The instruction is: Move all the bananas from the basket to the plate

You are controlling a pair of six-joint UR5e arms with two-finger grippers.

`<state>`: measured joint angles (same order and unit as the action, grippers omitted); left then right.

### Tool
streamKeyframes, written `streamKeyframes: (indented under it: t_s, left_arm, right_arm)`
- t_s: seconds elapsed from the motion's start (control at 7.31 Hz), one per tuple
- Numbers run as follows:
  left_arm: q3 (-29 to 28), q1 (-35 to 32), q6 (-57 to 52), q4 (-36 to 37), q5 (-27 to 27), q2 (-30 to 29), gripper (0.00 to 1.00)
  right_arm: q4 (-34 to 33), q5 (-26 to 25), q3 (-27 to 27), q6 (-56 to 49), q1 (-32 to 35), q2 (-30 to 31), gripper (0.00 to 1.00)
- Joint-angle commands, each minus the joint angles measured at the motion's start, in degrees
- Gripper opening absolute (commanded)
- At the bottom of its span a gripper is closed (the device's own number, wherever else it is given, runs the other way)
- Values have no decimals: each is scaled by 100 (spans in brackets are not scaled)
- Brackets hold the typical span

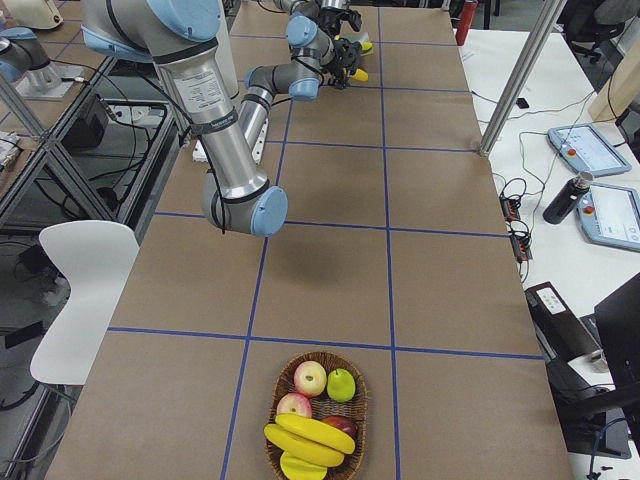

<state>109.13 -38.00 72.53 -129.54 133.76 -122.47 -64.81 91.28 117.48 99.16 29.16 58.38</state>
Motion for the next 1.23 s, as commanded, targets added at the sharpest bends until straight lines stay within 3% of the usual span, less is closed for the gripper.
streamKeyframes:
  t_s: [0.0, 0.41, 0.68, 0.96, 1.09]
  left_arm:
    - [2, -40, -19, -1, -34, 239, 0]
    - [134, -574, -89, -10, -166, 1292, 0]
    - [441, -918, -1374, -10, -166, 2528, 0]
    - [434, -1366, -2745, -10, -227, 3628, 0]
    - [433, -1411, -3266, -10, -602, 4156, 0]
  right_arm:
    - [-40, 108, 73, -422, 237, 76, 100]
    - [-241, 1204, 82, -511, 1326, 882, 100]
    - [-882, 1375, 74, -1368, 1618, 1279, 100]
    - [-963, 1601, 29, -2710, 2029, 2103, 100]
    - [-903, 1847, 21, -3300, 2319, 2525, 100]
